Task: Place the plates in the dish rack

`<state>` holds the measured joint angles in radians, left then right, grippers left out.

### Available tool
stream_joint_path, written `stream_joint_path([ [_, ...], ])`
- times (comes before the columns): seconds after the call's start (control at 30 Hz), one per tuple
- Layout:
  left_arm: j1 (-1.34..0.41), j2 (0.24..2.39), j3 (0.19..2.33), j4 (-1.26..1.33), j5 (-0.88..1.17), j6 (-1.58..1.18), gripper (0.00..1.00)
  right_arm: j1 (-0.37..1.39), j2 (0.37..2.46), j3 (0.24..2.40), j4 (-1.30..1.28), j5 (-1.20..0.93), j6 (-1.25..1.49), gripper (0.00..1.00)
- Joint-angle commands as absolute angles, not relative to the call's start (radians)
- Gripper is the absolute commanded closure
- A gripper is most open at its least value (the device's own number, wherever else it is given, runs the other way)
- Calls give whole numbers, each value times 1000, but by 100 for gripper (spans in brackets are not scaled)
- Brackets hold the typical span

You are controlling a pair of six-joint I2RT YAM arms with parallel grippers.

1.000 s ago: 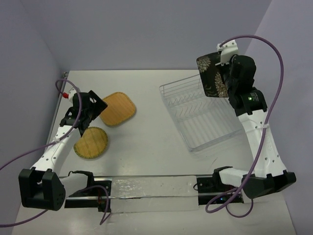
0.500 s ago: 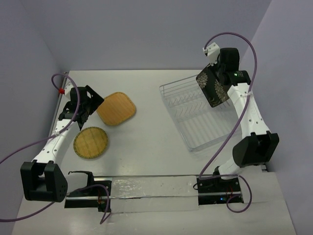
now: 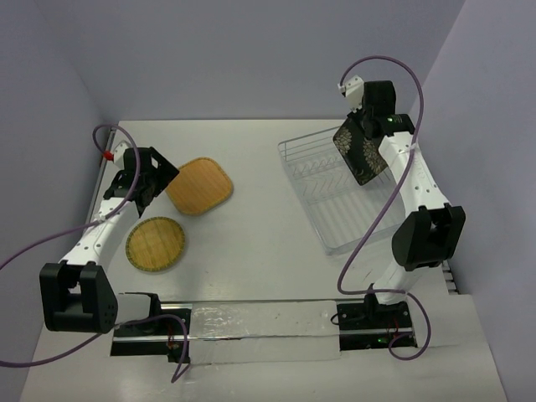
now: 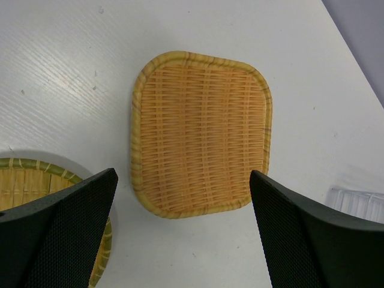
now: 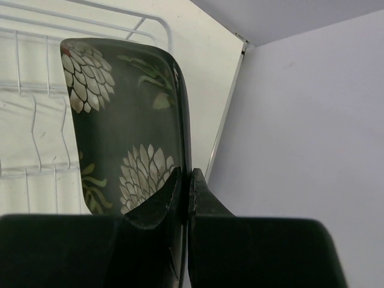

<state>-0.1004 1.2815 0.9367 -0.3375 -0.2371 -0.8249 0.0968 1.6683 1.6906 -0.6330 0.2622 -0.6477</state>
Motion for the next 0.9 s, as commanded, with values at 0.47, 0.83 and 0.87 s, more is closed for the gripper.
stream_joint_path([
  [0.47, -86, 1324, 1005, -340, -247, -795, 1, 234, 1774, 1816, -505, 715, -563, 100],
  [0.83, -82, 1326, 966, -324, -197, -803, 1, 264, 1807, 1741, -509, 678, -466, 100],
  [0.87, -81, 1330, 966, -324, -193, -804, 1, 264, 1811, 1741, -509, 671, -456, 100],
])
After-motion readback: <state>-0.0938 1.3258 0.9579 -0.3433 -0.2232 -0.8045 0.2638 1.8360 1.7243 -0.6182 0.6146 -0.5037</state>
